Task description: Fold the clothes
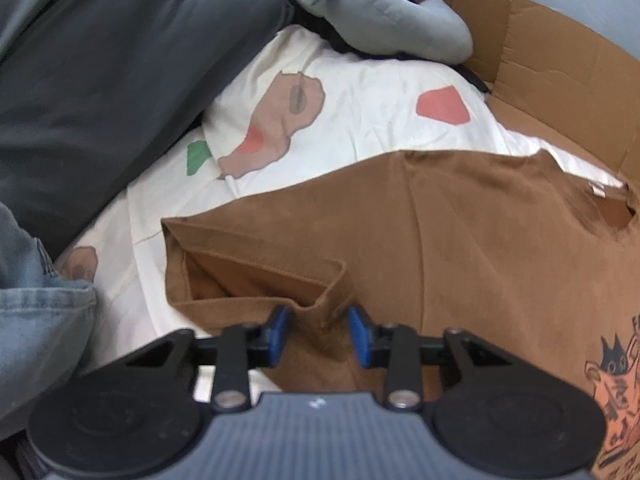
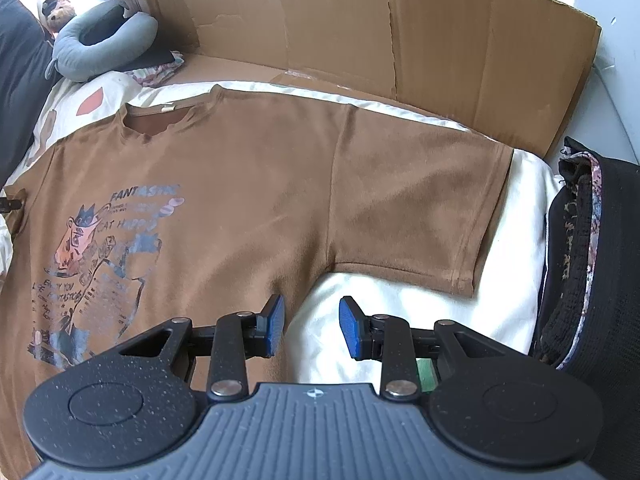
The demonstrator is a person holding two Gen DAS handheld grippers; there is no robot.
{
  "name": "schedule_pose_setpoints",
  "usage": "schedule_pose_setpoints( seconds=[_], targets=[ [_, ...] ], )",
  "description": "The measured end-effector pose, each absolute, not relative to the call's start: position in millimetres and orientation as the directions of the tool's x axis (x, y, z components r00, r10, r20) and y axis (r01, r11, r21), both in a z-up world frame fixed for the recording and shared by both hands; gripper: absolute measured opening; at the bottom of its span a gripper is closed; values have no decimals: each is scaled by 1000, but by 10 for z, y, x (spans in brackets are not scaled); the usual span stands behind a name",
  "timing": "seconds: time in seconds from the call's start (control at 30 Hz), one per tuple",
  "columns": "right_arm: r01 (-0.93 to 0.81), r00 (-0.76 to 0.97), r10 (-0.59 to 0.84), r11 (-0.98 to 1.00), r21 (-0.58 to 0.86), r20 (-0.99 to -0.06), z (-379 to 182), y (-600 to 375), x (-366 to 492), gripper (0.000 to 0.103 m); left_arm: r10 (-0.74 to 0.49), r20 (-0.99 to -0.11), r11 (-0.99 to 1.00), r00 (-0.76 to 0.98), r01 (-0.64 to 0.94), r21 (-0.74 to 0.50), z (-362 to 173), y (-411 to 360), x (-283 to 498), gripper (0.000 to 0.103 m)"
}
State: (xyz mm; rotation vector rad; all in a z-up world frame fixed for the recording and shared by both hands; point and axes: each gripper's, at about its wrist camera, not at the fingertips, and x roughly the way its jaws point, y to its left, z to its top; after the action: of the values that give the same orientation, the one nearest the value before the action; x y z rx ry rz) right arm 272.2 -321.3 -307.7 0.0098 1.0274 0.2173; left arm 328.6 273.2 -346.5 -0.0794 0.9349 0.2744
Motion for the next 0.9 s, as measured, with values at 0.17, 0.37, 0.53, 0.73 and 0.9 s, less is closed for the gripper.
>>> schedule_pose_setpoints(
  seconds=[0.17, 0.37, 0.53, 0.73, 0.9],
  targets=[
    [-169, 500, 186, 979, 115, -846, -3071, -3228, 2709, 37, 209, -802, 940, 559, -340, 7, -3407, 2802, 3238, 6],
    [-167, 509, 202, 977, 135, -837, -3016, -3212, 2705, 37, 207, -801, 929, 562, -371, -21, -3205, 2907, 3076, 6],
    [-155, 506, 210, 976, 151, -837, -3009, -3195, 2672, 37, 211, -809, 911, 549, -410, -41, -3084, 3024, 2857, 6],
    [-130, 497, 203, 979, 158, -844, -3028, -3233, 2595, 37, 222, -836, 867, 502, -493, -66, -3150, 3214, 2603, 6],
    [-118, 487, 193, 981, 155, -852, -3076, -3266, 2571, 37, 212, -855, 837, 474, -539, -91, -3300, 3267, 2479, 7]
  ],
)
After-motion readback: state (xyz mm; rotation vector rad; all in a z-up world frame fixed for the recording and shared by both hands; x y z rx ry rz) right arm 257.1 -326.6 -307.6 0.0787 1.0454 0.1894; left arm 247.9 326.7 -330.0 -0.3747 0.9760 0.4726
